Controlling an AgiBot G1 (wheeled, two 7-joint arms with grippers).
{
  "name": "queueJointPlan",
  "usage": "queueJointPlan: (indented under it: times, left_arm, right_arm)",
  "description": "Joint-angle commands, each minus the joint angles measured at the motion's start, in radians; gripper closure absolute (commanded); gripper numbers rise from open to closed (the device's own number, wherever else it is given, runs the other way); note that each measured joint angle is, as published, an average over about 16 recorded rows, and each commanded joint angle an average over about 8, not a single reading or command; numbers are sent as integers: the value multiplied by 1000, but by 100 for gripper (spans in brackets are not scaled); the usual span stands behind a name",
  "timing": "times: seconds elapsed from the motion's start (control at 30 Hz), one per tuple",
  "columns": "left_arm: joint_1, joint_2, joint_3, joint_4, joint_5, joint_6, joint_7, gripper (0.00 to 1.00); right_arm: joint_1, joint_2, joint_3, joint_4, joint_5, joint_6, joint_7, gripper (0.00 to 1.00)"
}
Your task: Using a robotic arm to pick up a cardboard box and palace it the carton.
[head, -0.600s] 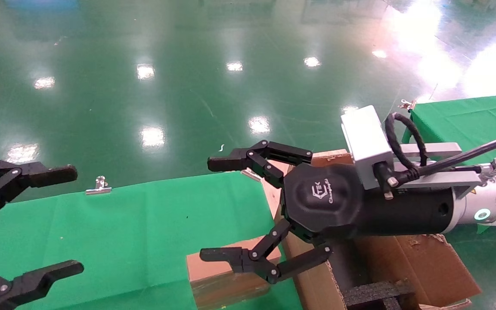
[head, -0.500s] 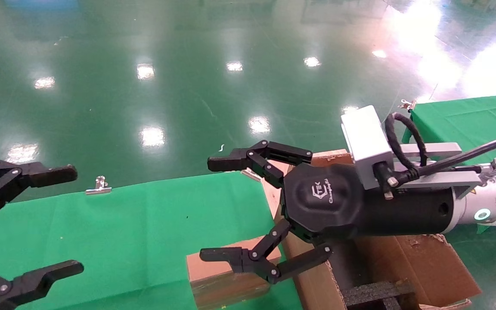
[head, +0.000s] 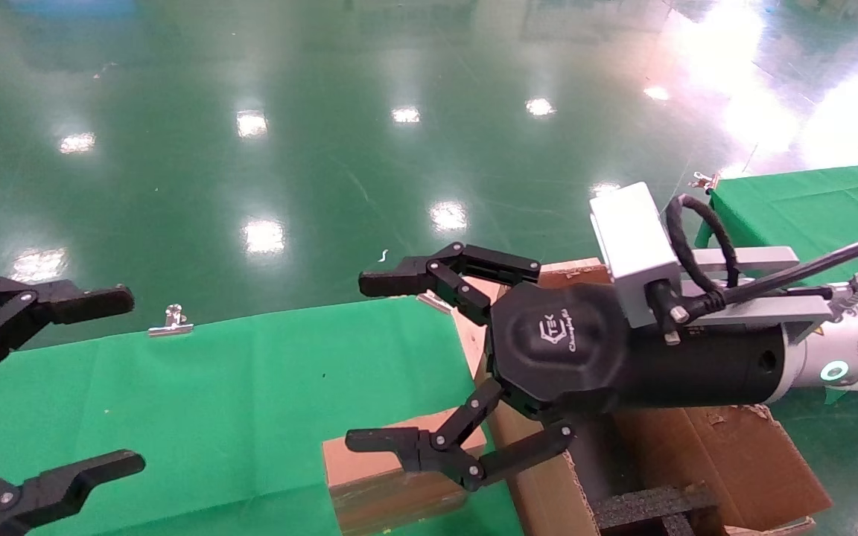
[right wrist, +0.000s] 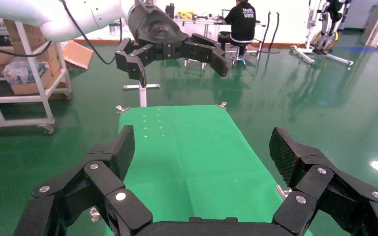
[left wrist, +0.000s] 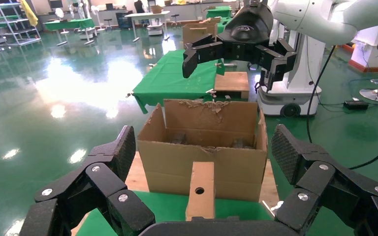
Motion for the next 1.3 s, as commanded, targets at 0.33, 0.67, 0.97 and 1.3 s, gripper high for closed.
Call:
queueJointPlan:
  times: [0.33, 0.67, 0.97, 1.3]
  left_arm:
    - [0, 0, 0, 0, 0, 0, 0, 100]
    - [0, 0, 0, 0, 0, 0, 0, 100]
    - [0, 0, 0, 0, 0, 0, 0, 100]
    - [0, 0, 1, 0, 0, 0, 0, 100]
  right_arm:
    - [17, 0, -33, 2, -68, 5, 18, 0]
    - [130, -69, -170, -49, -347, 0, 58, 0]
    - [245, -188, -289, -164, -574, -27, 15, 0]
    - [371, -295, -409, -276, -768, -67, -42, 0]
